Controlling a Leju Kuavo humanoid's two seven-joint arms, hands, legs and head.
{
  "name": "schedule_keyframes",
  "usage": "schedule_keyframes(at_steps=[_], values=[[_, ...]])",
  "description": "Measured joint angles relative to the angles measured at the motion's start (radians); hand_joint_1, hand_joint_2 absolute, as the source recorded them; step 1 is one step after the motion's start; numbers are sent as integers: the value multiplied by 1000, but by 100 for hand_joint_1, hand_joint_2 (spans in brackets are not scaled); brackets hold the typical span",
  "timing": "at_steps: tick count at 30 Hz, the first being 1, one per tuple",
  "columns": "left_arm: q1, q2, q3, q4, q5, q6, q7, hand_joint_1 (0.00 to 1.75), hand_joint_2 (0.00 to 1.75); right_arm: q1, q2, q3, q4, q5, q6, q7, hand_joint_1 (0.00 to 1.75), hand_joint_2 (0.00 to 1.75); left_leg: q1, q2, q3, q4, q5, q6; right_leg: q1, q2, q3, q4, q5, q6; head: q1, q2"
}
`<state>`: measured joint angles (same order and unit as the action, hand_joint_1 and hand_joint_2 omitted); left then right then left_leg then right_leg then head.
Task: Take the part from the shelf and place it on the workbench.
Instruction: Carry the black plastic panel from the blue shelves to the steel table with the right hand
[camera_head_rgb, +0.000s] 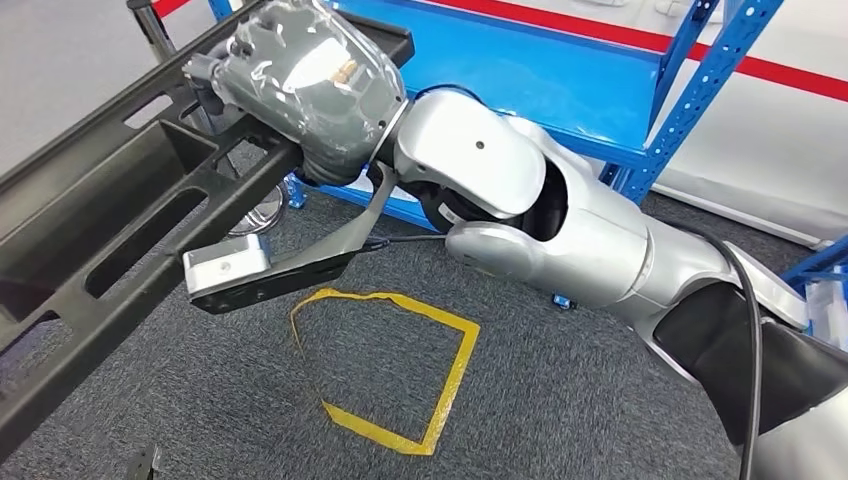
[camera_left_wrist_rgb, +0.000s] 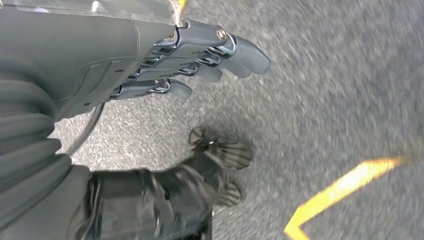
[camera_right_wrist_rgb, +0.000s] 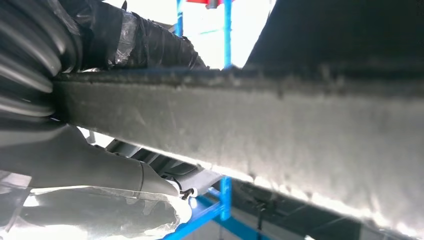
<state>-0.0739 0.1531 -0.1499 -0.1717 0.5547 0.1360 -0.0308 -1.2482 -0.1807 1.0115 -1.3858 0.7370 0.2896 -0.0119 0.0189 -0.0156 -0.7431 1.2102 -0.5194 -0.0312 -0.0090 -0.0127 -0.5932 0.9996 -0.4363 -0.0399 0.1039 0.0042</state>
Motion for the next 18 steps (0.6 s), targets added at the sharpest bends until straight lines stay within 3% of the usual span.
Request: schedule_keyframes(at_steps=[2, 3, 5, 7, 8, 10, 12, 14, 16, 17, 18], values=[[0, 0, -1, 0, -1, 0, 0, 0, 175, 6, 0, 4, 3, 0, 0, 0, 175, 175, 8, 12, -28, 54, 0, -11, -2, -26, -1, 6, -4, 4, -1, 0], [1, 1, -2, 0, -2, 0, 0, 0, 175, 9, 1, 6, 4, 0, 0, 0, 175, 175, 11, 17, -14, 27, 24, -15, -4, -37, -1, 10, -8, 8, 0, 0], [0, 0, -3, 0, -6, -1, 1, 0, 175, 10, 3, 8, 7, 0, -3, 0, 175, 175, 10, 50, 48, -94, 80, -21, -6, -59, -2, 23, -18, 19, -1, 0], [-3, 2, -4, 0, -10, -2, 2, 0, 175, 10, 5, 8, 9, 1, -7, 2, 175, 175, 1, 75, 89, -174, 100, -9, -2, -77, -3, 34, -27, 31, -3, 0], [-4, 3, -4, 0, -11, -2, 3, 0, 175, 10, 6, 8, 10, 2, -8, 4, 175, 175, -4, 75, 91, -180, 95, 1, 3, -86, -3, 36, -29, 35, -4, 0], [-1, 4, -5, 0, -11, -3, 4, 0, 175, 11, 6, 8, 12, 3, -8, 5, 175, 175, -3, 51, 87, -181, 99, 21, 5, -101, -1, 37, -33, 43, -4, 0], [2, 4, -5, 0, -12, -4, 2, 0, 175, 11, 6, 8, 14, 4, -8, 6, 175, 175, 0, 31, 87, -187, 106, 37, 1, -72, -11, 69, -63, 50, -4, 0], [1, 4, -5, 0, -13, -5, 1, 0, 175, 12, 5, 8, 16, 5, -7, 6, 175, 175, 1, 12, 85, -191, 112, 51, -1, -16, -54, 172, -127, 50, -3, 0], [0, 3, -5, 0, -14, -6, 0, 0, 175, 16, 4, 8, 18, 6, -5, 6, 175, 175, -1, -12, 80, -190, 116, 56, 0, 9, -110, 296, -176, 46, -3, 0], [1, 2, -5, 0, -14, -6, 0, 0, 175, 19, 3, 8, 20, 6, -4, 6, 175, 175, -2, -26, 78, -188, 117, 57, 1, 13, -121, 320, -175, 45, -2, 0], [2, 2, -5, 0, -14, -6, 0, 0, 175, 21, 3, 8, 21, 6, -2, 7, 175, 175, -3, -41, 76, -186, 118, 58, 0, 16, -114, 306, -155, 42, -2, 0]])
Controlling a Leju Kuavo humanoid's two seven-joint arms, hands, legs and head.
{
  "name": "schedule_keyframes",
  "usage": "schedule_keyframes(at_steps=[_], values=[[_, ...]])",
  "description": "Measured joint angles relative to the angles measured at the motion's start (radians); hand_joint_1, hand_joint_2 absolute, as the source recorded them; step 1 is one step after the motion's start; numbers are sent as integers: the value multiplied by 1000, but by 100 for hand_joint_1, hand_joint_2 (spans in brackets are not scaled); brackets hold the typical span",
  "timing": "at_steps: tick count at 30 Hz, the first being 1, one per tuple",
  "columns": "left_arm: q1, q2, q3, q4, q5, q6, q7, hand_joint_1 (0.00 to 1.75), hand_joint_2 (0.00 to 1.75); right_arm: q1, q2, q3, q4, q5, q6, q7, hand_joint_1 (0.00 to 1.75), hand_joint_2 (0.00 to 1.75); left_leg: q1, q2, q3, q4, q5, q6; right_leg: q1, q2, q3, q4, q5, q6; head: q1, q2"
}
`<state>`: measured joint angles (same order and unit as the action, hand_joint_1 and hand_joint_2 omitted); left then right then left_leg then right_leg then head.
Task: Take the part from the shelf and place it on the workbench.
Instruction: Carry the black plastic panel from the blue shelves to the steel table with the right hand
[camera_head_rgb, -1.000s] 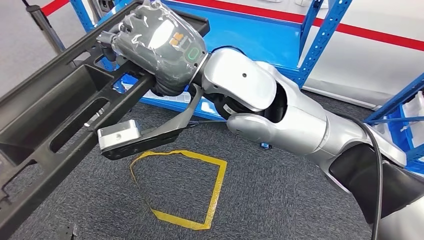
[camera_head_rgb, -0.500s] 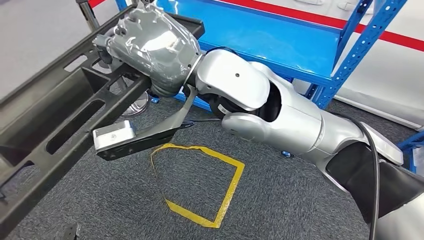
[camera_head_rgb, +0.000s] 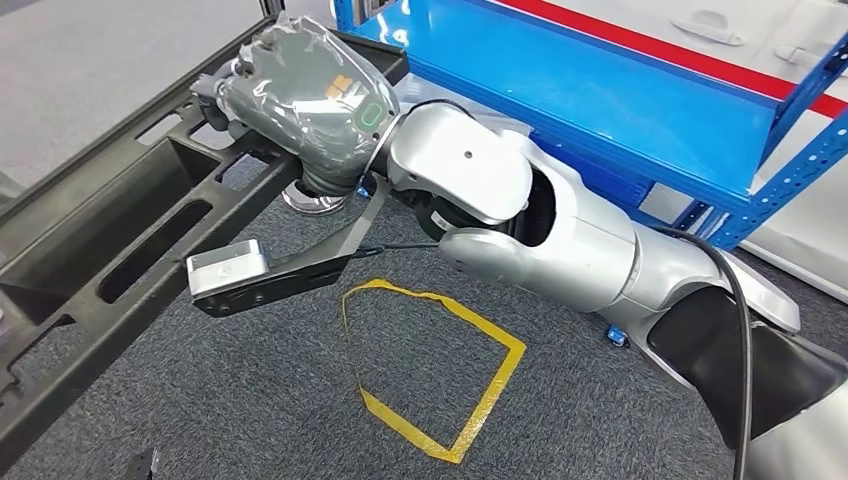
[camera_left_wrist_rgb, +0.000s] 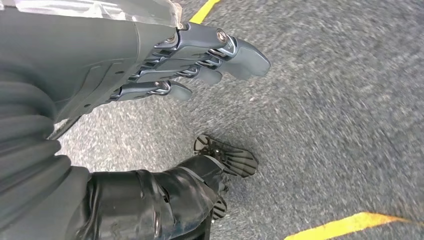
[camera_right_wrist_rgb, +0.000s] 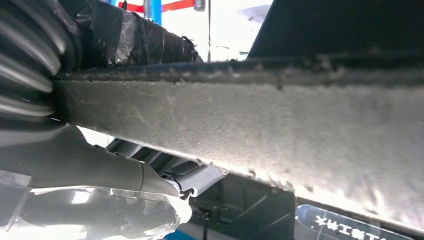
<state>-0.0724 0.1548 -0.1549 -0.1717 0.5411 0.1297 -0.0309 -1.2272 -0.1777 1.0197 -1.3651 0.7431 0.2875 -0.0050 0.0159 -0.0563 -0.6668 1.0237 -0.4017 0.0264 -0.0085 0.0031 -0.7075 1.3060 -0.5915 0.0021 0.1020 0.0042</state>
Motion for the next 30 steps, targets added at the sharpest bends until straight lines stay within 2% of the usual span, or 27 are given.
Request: schedule_keyframes(at_steps=[1, 3, 4, 5, 6, 7, 8, 9, 10, 11, 12, 13, 14, 15, 16, 17, 19, 20, 22, 23, 25, 27, 28, 29, 30], values=[[1, -1, 0, 0, 0, 0, 0, 0, 175, 1, 0, 0, 1, 0, 1, 1, 175, 175, 0, -14, -1, 3, 0, 0, 0, 7, 24, -50, 35, -3, 1, 0], [0, -2, 0, 0, 1, 0, 0, 0, 175, 0, 0, 0, 1, 0, 2, 1, 175, 175, 2, -41, -6, 9, 1, -5, -5, 61, 80, -175, 97, -11, 2, 0], [-1, -2, 0, 0, 1, 0, 0, 0, 175, 0, 0, 0, 2, 0, 2, 2, 175, 175, 4, -54, -13, 11, 4, -10, -7, 88, 99, -218, 111, -13, 2, 0], [-2, -3, 0, 0, 1, 0, -1, 0, 175, 0, 0, 0, 2, 0, 3, 2, 175, 175, 8, -67, -21, 12, 8, -18, -7, 106, 106, -239, 113, -13, 3, 0], [-2, -3, 0, 0, 1, 0, -1, 0, 175, 0, 0, 0, 3, 0, 3, 2, 175, 175, 12, -80, -29, 11, 14, -27, -5, 104, 108, -246, 112, -13, 4, 0], [1, -2, 0, 0, 1, 0, -1, 0, 175, 0, 0, 0, 3, 0, 3, 2, 175, 175, 16, -92, -34, 7, 20, -36, -6, 89, 111, -253, 112, -15, 8, 0], [5, -3, 0, 0, 1, 1, -1, 0, 175, 0, 0, 0, 4, 0, 3, 2, 175, 175, 14, -84, -38, 6, 21, -44, -7, 73, 113, -259, 115, -19, 10, 0], [7, -4, -1, 1, 1, 1, 0, 0, 175, -1, 1, 0, 4, 0, 3, 2, 175, 175, 11, -59, -45, 17, 13, -51, -10, 58, 117, -266, 119, -23, 7, 0], [6, -4, -1, 1, 1, 1, 0, 0, 175, -2, 2, 0, 4, 0, 3, 2, 175, 175, 8, -25, -60, 48, -6, -57, -13, 41, 120, -273, 123, -27, 3, 0], [4, -5, -1, 1, 1, 2, 1, 0, 175, -3, 2, 0, 4, 0, 4, 2, 175, 175, 6, 15, -83, 100, -35, -62, -11, 24, 122, -275, 125, -29, 0, 0], [1, -5, -1, 1, 0, 2, 1, 0, 175, -4, 2, 0, 5, 0, 5, 2, 175, 175, 7, 37, -110, 165, -66, -66, -10, 7, 122, -275, 125, -30, -2, 0], [-1, -5, -1, 1, 0, 3, 1, 0, 175, -4, 2, 0, 5, 0, 6, 2, 175, 175, 8, 48, -135, 223, -90, -69, -9, -10, 121, -275, 125, -30, -2, 0], [-1, -6, -1, 1, 0, 2, 1, 0, 175, -4, 2, 0, 5, 0, 8, 2, 175, 175, 9, 52, -146, 256, -99, -71, -8, -26, 121, -275, 125, -30, -2, 0], [0, -6, -1, 1, 0, 1, 2, 0, 175, -4, 2, 0, 5, 0, 9, 2, 175, 175, 9, 54, -137, 252, -91, -71, -8, -42, 120, -275, 125, -30, -2, 0], [1, -6, -1, 1, 0, 0, 1, 0, 175, -4, 2, 0, 5, 0, 10, 2, 175, 175, 8, 59, -107, 208, -68, -70, -8, -56, 121, -275, 124, -29, -2, 0], [1, -6, -1, 1, 0, -1, 0, 0, 175, -5, 2, 0, 5, 0, 10, 2, 175, 175, 6, 74, -63, 137, -42, -66, -7, -69, 122, -275, 123, -28, -2, 0], [0, -5, -1, 1, 0, -2, -2, 0, 175, -7, 2, 0, 5, 0, 10, 2, 175, 175, -8, 109, 8, 18, -12, -52, -2, -91, 124, -276, 121, -23, -2, 0], [0, -4, -1, 1, 0, -3, -3, 0, 175, -8, 2, 0, 5, 0, 10, 2, 175, 175, -14, 119, 21, -9, -10, -43, 2, -101, 124, -276, 120, -19, -3, 0], [2, -2, -1, 1, 0, -3, -4, 0, 175, -9, 2, 0, 6, 0, 10, 2, 175, 175, -18, 103, 19, -15, -9, -29, 6, -120, 127, -280, 119, -11, -2, 0], [4, -2, -1, 1, 0, -3, -5, 0, 175, -8, 2, 0, 6, 0, 10, 2, 175, 175, -15, 93, 20, -19, -6, -23, 5, -117, 129, -277, 114, -7, -2, 0], [6, -1, -2, 1, 0, -3, -5, 0, 175, -9, 2, 0, 6, 0, 10, 2, 175, 175, -9, 74, 26, -31, 1, -11, 2, -72, 114, -235, 80, -2, -2, 0], [2, -2, -2, 1, 1, -3, -6, 0, 175, -7, 2, 0, 8, 0, 10, 2, 175, 175, -6, 53, 28, -36, 4, -3, -1, -18, 60, -115, 19, -3, -1, 0], [0, -2, -2, 1, 1, -4, -7, 0, 175, -4, 1, 0, 9, 0, 10, 1, 175, 175, -6, 40, 27, -35, 5, -1, -1, -7, 27, -48, -5, -3, 0, 0], [0, -2, -2, 1, 2, -4, -6, 0, 175, -1, 1, 1, 11, 1, 10, 1, 175, 175, -6, 27, 26, -34, 5, -1, -1, -3, 4, -4, -14, -2, 0, 0], [1, -2, -2, 1, 3, -5, -6, 0, 175, 1, 1, 2, 12, 2, 10, 0, 175, 175, -5, 12, 25, -31, 4, -1, -1, -1, -4, 5, -3, 0, 0, 0]])
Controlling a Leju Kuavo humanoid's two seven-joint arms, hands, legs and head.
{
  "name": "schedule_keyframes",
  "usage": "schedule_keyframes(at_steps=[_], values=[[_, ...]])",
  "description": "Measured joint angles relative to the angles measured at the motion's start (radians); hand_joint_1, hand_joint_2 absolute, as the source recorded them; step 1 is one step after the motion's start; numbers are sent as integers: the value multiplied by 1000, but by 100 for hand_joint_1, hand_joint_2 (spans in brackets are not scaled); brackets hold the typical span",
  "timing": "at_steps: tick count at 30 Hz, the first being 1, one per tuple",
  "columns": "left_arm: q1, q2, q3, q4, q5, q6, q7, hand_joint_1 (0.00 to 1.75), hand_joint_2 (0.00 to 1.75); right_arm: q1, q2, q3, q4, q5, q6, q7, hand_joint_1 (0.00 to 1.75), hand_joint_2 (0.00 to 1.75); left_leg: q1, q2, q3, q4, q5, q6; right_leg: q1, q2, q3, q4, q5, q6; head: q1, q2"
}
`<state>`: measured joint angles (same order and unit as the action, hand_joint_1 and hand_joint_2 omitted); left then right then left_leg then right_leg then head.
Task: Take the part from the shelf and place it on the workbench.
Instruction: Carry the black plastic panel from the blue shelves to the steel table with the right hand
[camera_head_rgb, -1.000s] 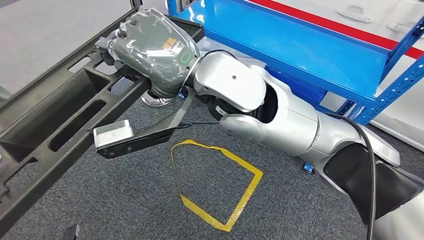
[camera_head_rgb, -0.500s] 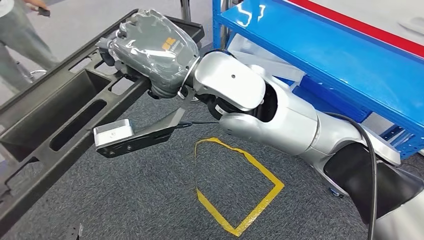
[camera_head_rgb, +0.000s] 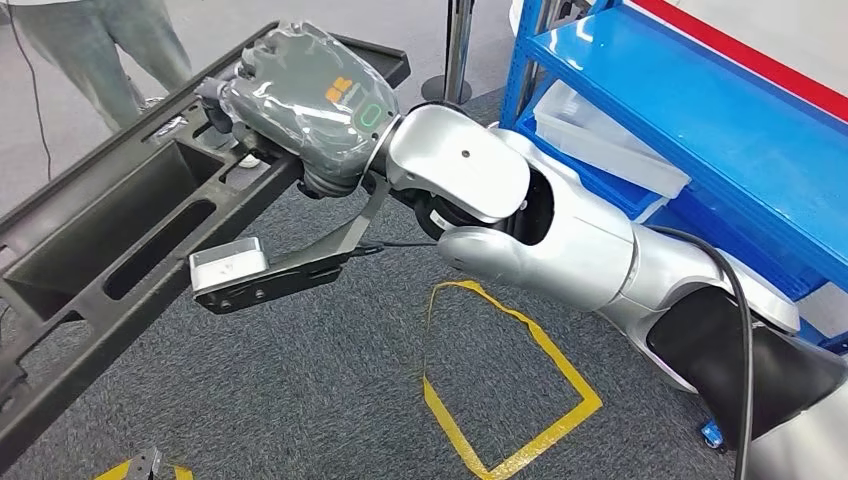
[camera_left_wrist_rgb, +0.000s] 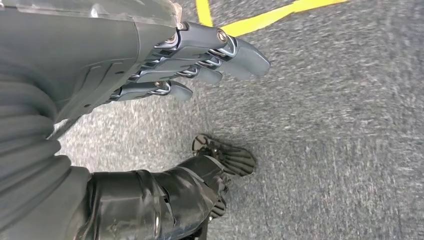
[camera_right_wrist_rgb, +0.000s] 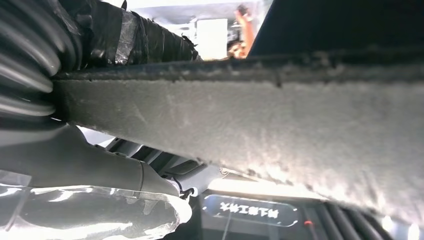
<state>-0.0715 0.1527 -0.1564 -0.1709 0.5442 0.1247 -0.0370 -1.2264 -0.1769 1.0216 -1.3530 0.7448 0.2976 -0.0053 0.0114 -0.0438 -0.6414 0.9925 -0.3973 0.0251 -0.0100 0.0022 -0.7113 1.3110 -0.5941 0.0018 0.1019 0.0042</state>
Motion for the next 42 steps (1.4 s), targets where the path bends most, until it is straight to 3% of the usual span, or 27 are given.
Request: schedule_keyframes(at_steps=[2, 4, 6, 8, 9, 10, 12, 13, 15, 16, 17, 19, 21, 23, 24, 26, 28, 29, 30, 31, 32, 34, 36, 38, 39, 40, 42], values=[[1, 0, 0, 0, 2, -1, 1, 0, 175, 0, 0, 2, 2, 2, 0, -2, 175, 175, 5, -29, -2, 10, -4, -5, -6, 13, 36, -89, 70, 4, 1, 0], [0, 1, 0, 0, 5, -1, 1, 0, 175, -2, -1, 2, 4, 5, 0, -3, 175, 175, 9, -57, -14, 29, -10, -16, -16, 63, 84, -203, 118, 8, 1, 0], [-1, 2, 0, 0, 7, -1, 2, 0, 175, -3, -1, 3, 7, 7, -1, -4, 175, 175, 15, -82, -32, 39, -8, -29, -18, 91, 99, -242, 117, 7, 2, 0], [5, 2, 0, 0, 8, 0, 2, 0, 175, -4, 0, 4, 10, 8, -1, -4, 175, 175, 22, -102, -44, 36, -2, -41, -16, 68, 101, -247, 118, -3, 4, 0], [8, 2, 0, 0, 9, 0, 2, 0, 175, -6, 2, 4, 11, 8, -1, -4, 175, 175, 21, -91, -50, 42, -5, -46, -17, 56, 104, -251, 119, -9, 2, 0], [9, 2, 0, 0, 9, 0, 2, 0, 175, -8, 3, 4, 12, 8, -1, -5, 175, 175, 18, -65, -63, 65, -17, -51, -18, 42, 107, -255, 122, -15, -2, 0], [4, 2, 0, 0, 9, 0, 1, 0, 175, -11, 5, 5, 14, 9, -1, -6, 175, 175, 13, 7, -112, 167, -63, -59, -13, 12, 112, -259, 122, -22, -11, 0], [1, 3, 0, 0, 9, 0, 1, 0, 175, -11, 5, 6, 15, 9, -1, -8, 175, 175, 13, 28, -143, 232, -87, -61, -10, -3, 113, -258, 121, -24, -13, 0], [0, 3, 0, 0, 9, 0, 0, 0, 175, -11, 6, 10, 18, 9, -2, -9, 175, 175, 13, 41, -176, 297, -97, -58, -4, -33, 113, -257, 118, -28, -13, 0], [1, 3, 0, 0, 9, -1, -1, 0, 175, -11, 7, 11, 19, 9, -4, -10, 175, 175, 11, 43, -165, 277, -79, -53, -1, -47, 114, -257, 117, -30, -13, 0], [1, 4, 0, 0, 9, -1, -4, 0, 175, -12, 7, 13, 19, 9, -5, -10, 175, 175, 7, 50, -133, 220, -50, -44, 2, -59, 115, -258, 116, -30, -13, 0], [1, 8, 0, 0, 8, -4, -17, 0, 175, -15, 8, 13, 20, 10, -7, -10, 175, 175, -12, 96, -60, 88, -10, -22, 8, -81, 119, -262, 113, -30, -13, 0], [-1, 15, 0, 0, 8, -8, -27, 0, 175, -17, 8, 13, 21, 11, -9, -10, 175, 175, -29, 123, -28, 28, -3, -6, 12, -102, 123, -269, 113, -25, -13, 0], [0, 20, 0, 0, 8, -9, -23, 0, 175, -14, 8, 13, 22, 11, -10, -9, 175, 175, -32, 101, -23, 16, 2, 0, 15, -122, 129, -277, 110, -18, -13, 0], [2, 20, 0, 0, 8, -9, -18, 0, 175, -12, 8, 13, 23, 12, -11, -8, 175, 175, -29, 90, -16, 5, 6, 1, 13, -116, 132, -275, 104, -14, -12, 0], [3, 19, 0, 0, 9, -7, -9, 0, 175, -10, 7, 13, 24, 13, -12, -5, 175, 175, -22, 67, -1, -15, 13, 7, 10, -65, 113, -219, 67, -10, -11, 0], [0, 17, -1, 0, 10, -7, -3, 0, 175, -2, 6, 13, 25, 14, -13, 0, 175, 175, -18, 42, 3, -19, 14, 12, 7, -12, 52, -94, 14, -9, -11, 0], [-2, 16, -1, 0, 10, -6, -1, 0, 175, 5, 4, 13, 26, 14, -13, 2, 175, 175, -18, 27, 2, -17, 13, 14, 6, -3, 20, -38, -2, -7, -11, 0], [-2, 15, -1, 0, 10, -6, 2, 0, 175, 11, 3, 14, 26, 14, -12, 4, 175, 175, -17, 12, 2, -13, 12, 13, 5, 0, 0, -11, 1, -4, -11, 0], [0, 14, -1, 0, 10, -7, 3, 0, 175, 14, 2, 14, 27, 14, -12, 5, 175, 175, -15, -4, 1, -7, 9, 11, 2, 2, -2, -21, 23, 0, -11, 0], [1, 13, -1, 0, 11, -9, 3, 0, 175, 15, 2, 14, 27, 16, -12, 6, 175, 175, -11, -20, -1, 2, 4, 7, -2, 6, 14, -67, 60, 5, -11, 0], [2, 13, -1, 0, 12, -14, -2, 0, 175, 15, 0, 14, 27, 22, -12, 9, 175, 175, -5, -50, -12, 30, -10, -7, -15, 48, 63, -180, 116, 15, -11, 0], [1, 15, -1, 0, 12, -18, -10, 0, 175, 14, -2, 14, 26, 26, -13, 11, 175, 175, 0, -75, -32, 52, -15, -19, -19, 84, 82, -225, 123, 13, -11, 0], [6, 16, -1, 0, 12, -20, -16, 0, 175, 13, -2, 13, 26, 27, -14, 12, 175, 175, 6, -98, -45, 55, -11, -28, -15, 72, 81, -224, 122, 0, -11, 0], [10, 16, -2, 1, 12, -21, -17, 0, 175, 11, -2, 13, 26, 27, -14, 12, 175, 175, 6, -92, -49, 57, -11, -33, -15, 60, 83, -226, 123, -7, -11, 0], [12, 16, -3, 1, 12, -21, -18, 0, 175, 8, -1, 13, 25, 27, -14, 13, 175, 175, 4, -70, -57, 71, -18, -38, -15, 47, 86, -230, 124, -13, -15, 0], [9, 16, -5, 1, 11, -22, -18, 0, 175, 3, 1, 13, 25, 28, -13, 13, 175, 175, 1, -1, -98, 154, -55, -47, -13, 19, 94, -235, 123, -22, -25, 0]])
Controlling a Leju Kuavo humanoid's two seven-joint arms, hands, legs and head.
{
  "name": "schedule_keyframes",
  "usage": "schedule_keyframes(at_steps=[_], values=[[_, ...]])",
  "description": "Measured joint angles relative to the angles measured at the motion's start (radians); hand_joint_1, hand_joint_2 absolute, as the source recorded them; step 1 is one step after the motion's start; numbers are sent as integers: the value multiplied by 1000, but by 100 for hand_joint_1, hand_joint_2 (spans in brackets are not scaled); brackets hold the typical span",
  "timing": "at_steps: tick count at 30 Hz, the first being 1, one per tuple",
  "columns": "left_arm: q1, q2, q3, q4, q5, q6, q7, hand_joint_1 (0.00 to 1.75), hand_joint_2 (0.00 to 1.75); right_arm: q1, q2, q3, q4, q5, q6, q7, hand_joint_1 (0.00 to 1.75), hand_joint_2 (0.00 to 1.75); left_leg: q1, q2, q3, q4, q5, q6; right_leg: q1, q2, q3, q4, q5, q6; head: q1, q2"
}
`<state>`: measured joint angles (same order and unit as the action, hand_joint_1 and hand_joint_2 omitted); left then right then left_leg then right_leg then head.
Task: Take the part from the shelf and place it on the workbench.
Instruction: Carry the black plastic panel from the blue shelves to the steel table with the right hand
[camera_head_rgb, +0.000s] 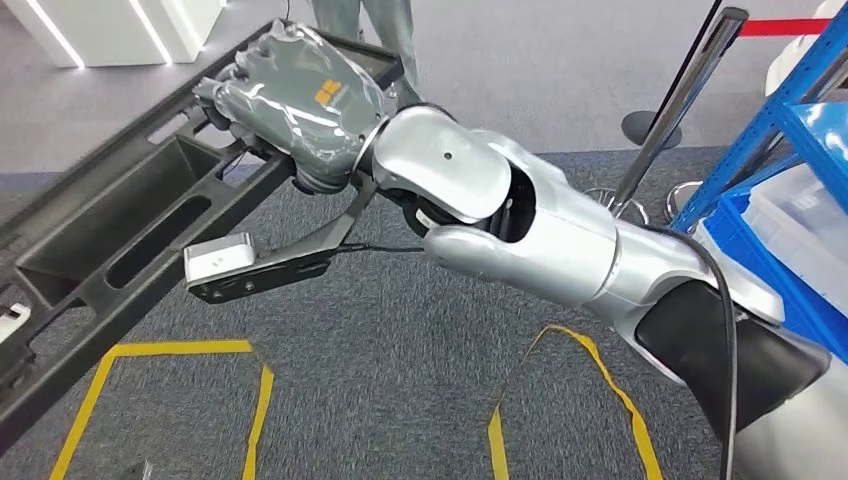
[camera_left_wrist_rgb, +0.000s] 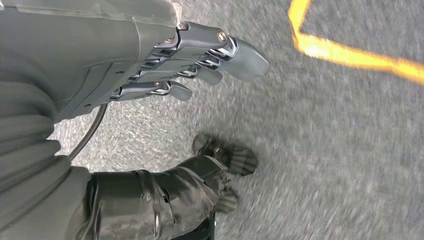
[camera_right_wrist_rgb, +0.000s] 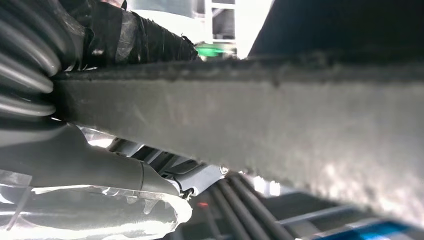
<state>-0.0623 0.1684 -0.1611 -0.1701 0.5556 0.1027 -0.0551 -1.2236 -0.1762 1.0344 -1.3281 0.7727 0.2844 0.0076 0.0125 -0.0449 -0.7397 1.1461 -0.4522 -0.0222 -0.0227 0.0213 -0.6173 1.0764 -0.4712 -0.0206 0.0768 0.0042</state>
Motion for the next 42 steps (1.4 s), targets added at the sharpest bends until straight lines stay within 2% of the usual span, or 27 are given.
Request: schedule_keyframes(at_steps=[1, 2, 3, 4, 6, 7, 9, 10, 12, 14, 16, 18, 19, 21, 23, 25, 27, 28, 29, 31, 33, 34, 35, 36, 38, 40, 42], values=[[-3, 1, -1, 0, 0, 0, 0, 0, 175, -2, 0, 0, 0, 1, 1, 0, 175, 175, 1, 25, -32, 63, -24, -3, 3, -14, 3, -1, -2, -4, -4, 0], [-5, 0, -2, 0, 0, -1, 1, 0, 175, -2, 0, 0, 1, 3, 1, 0, 175, 175, 2, 37, -63, 122, -44, -3, 6, -29, 5, -1, -4, -7, -5, 0], [-6, 0, -3, 0, 0, -2, 2, 0, 175, -4, 0, 0, 4, 8, 2, 0, 175, 175, 3, 41, -84, 157, -50, -2, 9, -44, 6, -1, -7, -9, -5, 0], [-6, -1, -4, 0, 0, -3, 3, 0, 175, -7, 0, 0, 7, 13, 2, 1, 175, 175, 2, 43, -86, 157, -40, 2, 12, -58, 8, -1, -9, -10, -6, 0], [-5, 0, -8, 0, 0, -4, 4, 0, 175, -21, 0, 0, 18, 21, 3, 1, 175, 175, -5, 60, -31, 51, 18, 14, 16, -84, 13, -1, -14, -10, -5, 0], [-5, 1, -10, 0, 0, -4, 3, 0, 175, -31, 0, 0, 23, 21, 5, 0, 175, 175, -14, 83, 5, -17, 40, 23, 18, -95, 15, -3, -16, -9, -5, 0], [-7, 3, -12, 0, 1, -4, 3, 0, 175, -51, 0, 0, 40, 21, 11, 0, 175, 175, -33, 118, 49, -104, 59, 37, 20, -115, 18, -11, -17, -4, -5, 0], [-7, 4, -12, 0, 2, -4, 2, 0, 175, -60, 0, 0, 52, 21, 15, -1, 175, 175, -39, 118, 52, -115, 57, 42, 20, -125, 20, -16, -17, -1, -5, 0], [-4, 9, -13, 0, 5, -2, 3, 0, 175, -84, 0, 0, 91, 25, 22, -6, 175, 175, -39, 92, 61, -134, 66, 51, 18, -139, 27, -25, -20, 10, -4, 0], [-1, 11, -16, 0, 8, 0, 4, 0, 175, -127, -2, 2, 152, 42, 29, -19, 175, 175, -34, 68, 80, -161, 76, 60, 15, -97, 18, 5, -40, 14, -4, 0], [-5, 11, -17, 0, 11, 0, 6, 0, 175, -183, -2, 7, 233, 70, 34, -32, 175, 175, -31, 43, 89, -172, 79, 70, 14, -36, -41, 117, -87, 13, -4, 0], [-9, 10, -18, 0, 16, 0, 7, 0, 175, -227, -2, 15, 317, 101, 36, -39, 175, 175, -30, 11, 88, -168, 77, 74, 14, -18, -111, 231, -117, 16, -3, 0], [-9, 9, -18, 0, 17, 0, 8, 0, 175, -245, -2, 20, 354, 113, 35, -44, 175, 175, -28, -6, 88, -163, 74, 72, 13, -16, -126, 243, -105, 19, -3, 0], [-4, 7, -19, 0, 19, 0, 9, 0, 175, -278, -2, 31, 421, 127, 33, -53, 175, 175, -19, -40, 86, -143, 62, 63, 7, -4, -98, 157, -32, 27, -3, 0], [-2, 8, -19, 0, 19, 0, 10, 0, 175, -305, -2, 40, 477, 131, 34, -51, 175, 175, -11, -71, 71, -111, 46, 47, -6, 52, -54, 51, 17, 38, -3, 0], [-3, 10, -20, 0, 20, 0, 12, 0, 175, -325, 0, 47, 524, 131, 38, -37, 175, 175, -5, -96, 50, -92, 41, 36, -10, 87, -42, 20, 15, 38, -4, 0], [1, 10, -20, 0, 25, 4, 18, 0, 175, -344, 2, 52, 563, 130, 44, -19, 175, 175, 3, -120, 37, -91, 45, 28, -6, 62, -39, 15, 16, 26, -3, 0], [5, 8, -21, 0, 28, 6, 23, 0, 175, -356, 2, 54, 581, 130, 46, -13, 175, 175, 1, -106, 31, -85, 43, 23, -5, 47, -35, 11, 16, 20, -5, 0], [7, 6, -21, 0, 32, 9, 27, 0, 175, -369, 1, 56, 599, 130, 49, -9, 175, 175, 0, -77, 20, -64, 34, 19, -5, 32, -29, 6, 17, 14, -8, 0], [7, 3, -21, 1, 37, 14, 35, 0, 175, -395, -2, 57, 633, 131, 51, -4, 175, 175, -4, 4, -28, 35, -6, 14, 3, 3, -18, -2, 14, 5, -13, 0], [5, 0, -22, 1, 39, 19, 44, 0, 175, -411, -4, 58, 661, 133, 51, -1, 175, 175, -1, 37, -90, 151, -41, 15, 11, -27, -9, -4, 8, 0, -13, 0], [5, -2, -22, 1, 39, 21, 48, 0, 175, -413, -4, 59, 672, 135, 51, 0, 175, 175, -1, 40, -104, 173, -38, 18, 13, -41, -3, -4, 3, -1, -14, 0], [6, -4, -22, 1, 40, 23, 50, 0, 175, -414, -4, 60, 679, 136, 52, 1, 175, 175, -2, 42, -98, 156, -18, 21, 14, -53, 3, -4, -2, -1, -13, 0], [6, -5, -22, 1, 40, 25, 51, 0, 175, -414, -5, 60, 685, 137, 52, 1, 175, 175, -5, 47, -72, 102, 16, 25, 15, -64, 10, -4, -7, -1, -13, 0], [5, -5, -22, 1, 41, 27, 52, 0, 175, -418, -5, 61, 696, 138, 52, 0, 175, 175, -21, 84, -1, -33, 67, 33, 17, -85, 21, -7, -16, 2, -13, 0], [3, -4, -22, 1, 41, 28, 52, 0, 175, -424, -8, 62, 710, 139, 52, 1, 175, 175, -39, 110, 35, -104, 75, 43, 19, -102, 27, -14, -21, 8, -13, 0], [3, -2, -22, 1, 41, 29, 52, 0, 175, -426, -10, 63, 721, 140, 51, 1, 175, 175, -44, 96, 44, -120, 74, 52, 20, -119, 34, -22, -26, 18, -12, 0]])
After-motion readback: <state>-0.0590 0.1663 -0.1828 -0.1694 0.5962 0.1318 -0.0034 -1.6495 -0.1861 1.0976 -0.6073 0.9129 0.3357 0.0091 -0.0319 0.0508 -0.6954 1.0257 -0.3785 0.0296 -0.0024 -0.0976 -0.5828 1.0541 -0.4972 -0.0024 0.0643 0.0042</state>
